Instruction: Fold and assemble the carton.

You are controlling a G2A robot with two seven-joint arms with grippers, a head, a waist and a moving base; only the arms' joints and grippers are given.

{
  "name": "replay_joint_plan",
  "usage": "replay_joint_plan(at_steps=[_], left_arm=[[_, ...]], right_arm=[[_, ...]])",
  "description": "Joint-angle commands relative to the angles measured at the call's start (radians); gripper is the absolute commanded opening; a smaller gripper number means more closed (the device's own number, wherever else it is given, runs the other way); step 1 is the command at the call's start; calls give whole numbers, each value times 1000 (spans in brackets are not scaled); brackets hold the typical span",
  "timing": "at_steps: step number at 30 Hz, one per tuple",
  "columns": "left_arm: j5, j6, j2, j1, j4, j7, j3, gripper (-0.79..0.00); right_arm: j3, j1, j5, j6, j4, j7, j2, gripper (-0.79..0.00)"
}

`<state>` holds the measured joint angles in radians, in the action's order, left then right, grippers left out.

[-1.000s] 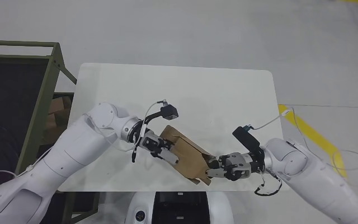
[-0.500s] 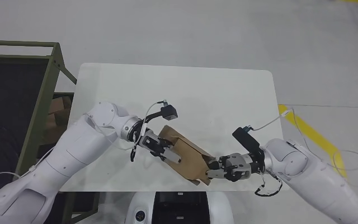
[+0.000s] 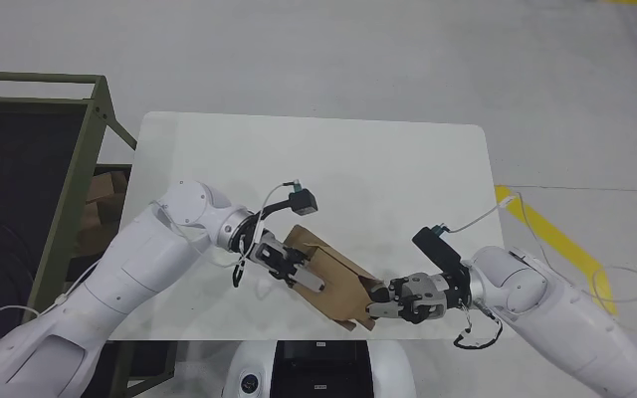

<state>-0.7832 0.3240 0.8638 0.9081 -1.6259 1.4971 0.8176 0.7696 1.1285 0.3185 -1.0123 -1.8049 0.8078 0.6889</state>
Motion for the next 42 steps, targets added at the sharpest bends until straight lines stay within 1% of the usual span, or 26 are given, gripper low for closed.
replay_joint_plan(at_steps=[1, 4, 7, 9, 12, 14, 15, 25, 26, 27, 28, 29, 35, 42], left_arm=[[4, 0, 0, 0, -1, 0, -1, -499], [10, 1, 0, 1, -1, -1, -2, -520], [18, 5, 0, 1, 1, -5, -4, -582], [22, 8, -1, 0, 0, -8, -6, -600], [29, 12, -3, -1, -1, -12, -10, -696], [32, 16, -4, -3, -2, -16, -13, -773], [34, 17, -5, -3, -1, -17, -15, -785], [40, 40, -11, -14, -2, -40, -32, -785], [37, 48, -12, -13, -1, -48, -32, -785], [34, 54, -13, -13, -1, -54, -32, -785], [29, 60, -13, -12, 0, -60, -30, -785], [21, 67, -14, -11, 4, -68, -28, -785], [-18, 100, -15, -4, 16, -100, -8, -785], [-55, 140, -12, 19, 24, -140, 27, -785]], right_arm=[[-2, -2, 1, 0, 0, 0, -1, -785], [-6, -5, 1, 0, 1, 0, -2, -785], [-10, -9, 1, 0, 2, 0, -2, -785], [-13, -11, 3, 0, 3, 0, -3, -785], [-18, -14, 2, 0, 3, 0, -3, -785], [-20, -16, 2, 0, 3, 0, -4, -785], [-21, -17, 1, 0, 4, 0, -4, -785], [-33, -30, 9, 0, 12, 0, -4, -785], [-34, -31, 9, 0, 14, 0, -4, -637], [-35, -31, 11, 0, 16, 0, -4, -440], [-35, -32, 14, 0, 18, 0, -4, -175], [-35, -32, 15, 0, 19, 0, -4, 0], [-26, -32, 25, 0, 27, 0, -3, 0], [32, 5, 33, 0, 19, 0, 1, 0]])
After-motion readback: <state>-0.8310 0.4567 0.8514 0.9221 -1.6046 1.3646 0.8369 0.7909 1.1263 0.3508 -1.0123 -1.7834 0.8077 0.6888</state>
